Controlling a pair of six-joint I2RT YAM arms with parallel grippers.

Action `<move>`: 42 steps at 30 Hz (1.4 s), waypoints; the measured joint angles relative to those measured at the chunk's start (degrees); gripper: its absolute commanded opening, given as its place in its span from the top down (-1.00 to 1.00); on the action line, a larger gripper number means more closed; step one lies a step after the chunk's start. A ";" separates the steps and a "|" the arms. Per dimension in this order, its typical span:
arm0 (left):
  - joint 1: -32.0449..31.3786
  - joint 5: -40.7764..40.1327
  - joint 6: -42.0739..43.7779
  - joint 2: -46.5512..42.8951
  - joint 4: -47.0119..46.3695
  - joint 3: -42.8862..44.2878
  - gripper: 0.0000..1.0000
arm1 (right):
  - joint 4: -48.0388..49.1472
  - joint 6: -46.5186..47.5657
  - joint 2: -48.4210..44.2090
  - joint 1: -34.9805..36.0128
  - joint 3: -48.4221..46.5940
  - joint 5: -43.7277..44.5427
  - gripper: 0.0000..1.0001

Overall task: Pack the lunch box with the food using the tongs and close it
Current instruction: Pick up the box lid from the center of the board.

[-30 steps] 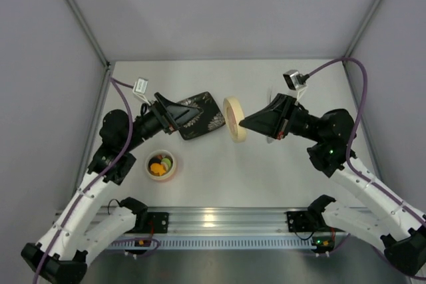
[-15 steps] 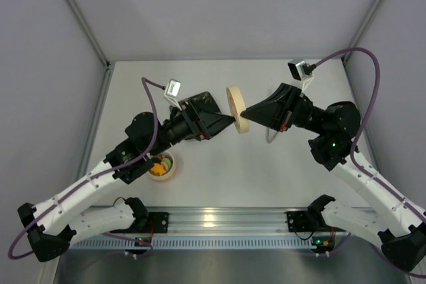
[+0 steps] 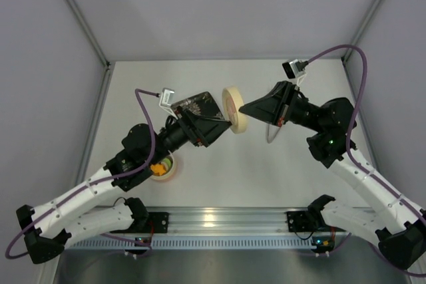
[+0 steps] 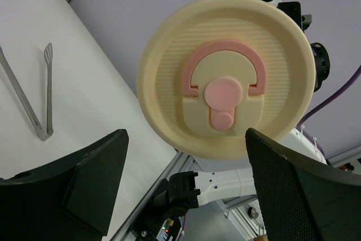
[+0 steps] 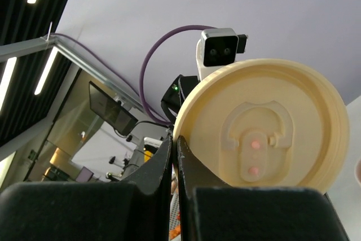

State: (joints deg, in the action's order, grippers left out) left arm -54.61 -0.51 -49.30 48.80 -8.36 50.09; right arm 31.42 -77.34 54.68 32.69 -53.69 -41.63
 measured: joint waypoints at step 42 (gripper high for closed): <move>-0.20 3.21 4.50 2.38 -6.86 0.50 -0.67 | 1.20 -6.91 1.75 -0.44 1.25 0.09 1.00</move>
State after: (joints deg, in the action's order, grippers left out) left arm -54.81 2.70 -44.80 51.18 -15.22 50.59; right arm 32.62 -84.25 56.42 32.25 -52.45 -41.54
